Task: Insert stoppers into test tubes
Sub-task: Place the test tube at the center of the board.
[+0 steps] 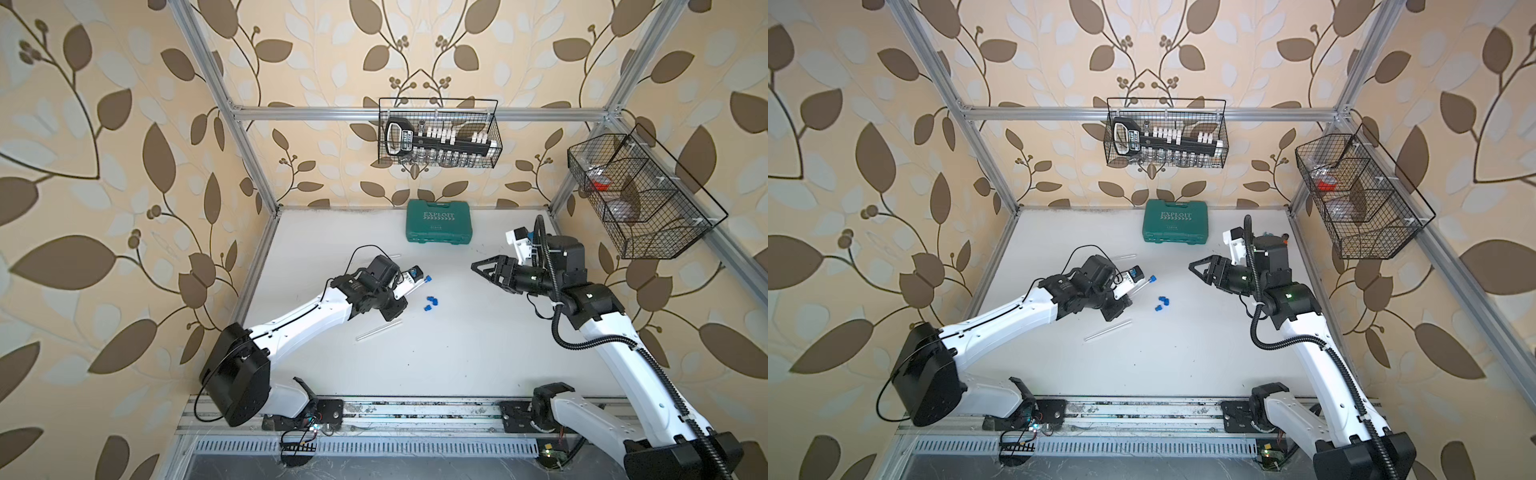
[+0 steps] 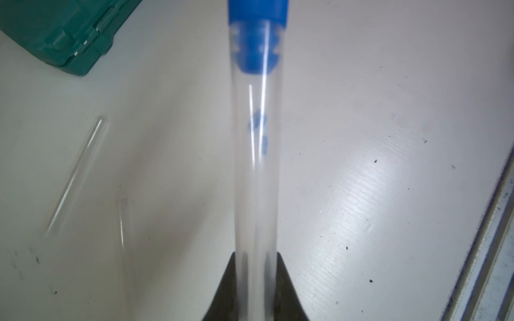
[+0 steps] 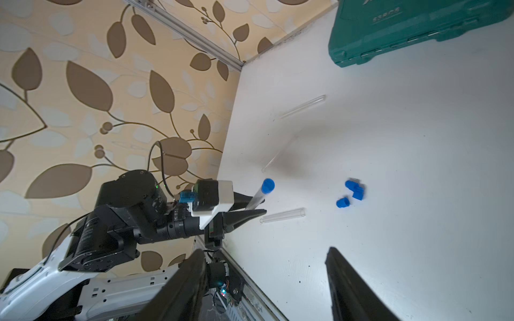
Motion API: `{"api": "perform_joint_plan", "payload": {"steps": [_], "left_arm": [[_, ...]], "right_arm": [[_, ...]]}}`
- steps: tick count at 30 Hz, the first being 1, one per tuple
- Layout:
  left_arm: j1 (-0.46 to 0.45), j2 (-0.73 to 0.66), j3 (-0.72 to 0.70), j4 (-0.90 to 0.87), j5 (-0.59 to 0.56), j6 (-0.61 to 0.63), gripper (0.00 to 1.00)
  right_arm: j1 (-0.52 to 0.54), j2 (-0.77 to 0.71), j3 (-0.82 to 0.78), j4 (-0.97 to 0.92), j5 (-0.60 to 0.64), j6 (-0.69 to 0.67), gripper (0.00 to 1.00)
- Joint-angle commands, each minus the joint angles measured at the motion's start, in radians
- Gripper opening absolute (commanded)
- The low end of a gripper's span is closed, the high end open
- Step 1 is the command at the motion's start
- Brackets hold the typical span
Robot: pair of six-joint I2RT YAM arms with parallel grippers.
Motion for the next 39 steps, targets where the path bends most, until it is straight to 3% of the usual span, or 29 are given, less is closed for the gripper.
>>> {"api": "perform_joint_plan", "payload": {"steps": [1,5,13,18,28,39], "left_arm": [[0.016,0.085,0.066,-0.012,-0.009,-0.044,0.00],[0.016,0.189,0.135,0.003,-0.050,-0.041,0.00],[0.025,0.452,0.393,-0.153,-0.075,-0.019,0.00],[0.034,0.556,0.475,-0.178,-0.101,-0.027,0.00],[0.048,0.646,0.524,-0.182,-0.136,-0.076,0.02],[0.048,0.695,0.558,-0.197,-0.181,-0.088,0.14]], "right_arm": [[-0.005,-0.020,-0.018,-0.056,0.057,-0.051,0.67],[-0.009,-0.030,-0.038,-0.056,0.063,-0.051,0.67],[-0.010,-0.018,-0.046,-0.036,0.054,-0.044,0.67],[-0.009,-0.016,-0.043,-0.039,0.046,-0.048,0.67],[-0.010,-0.024,-0.058,-0.037,0.029,-0.032,0.66],[-0.010,-0.028,-0.056,-0.037,0.017,-0.029,0.66]]}}
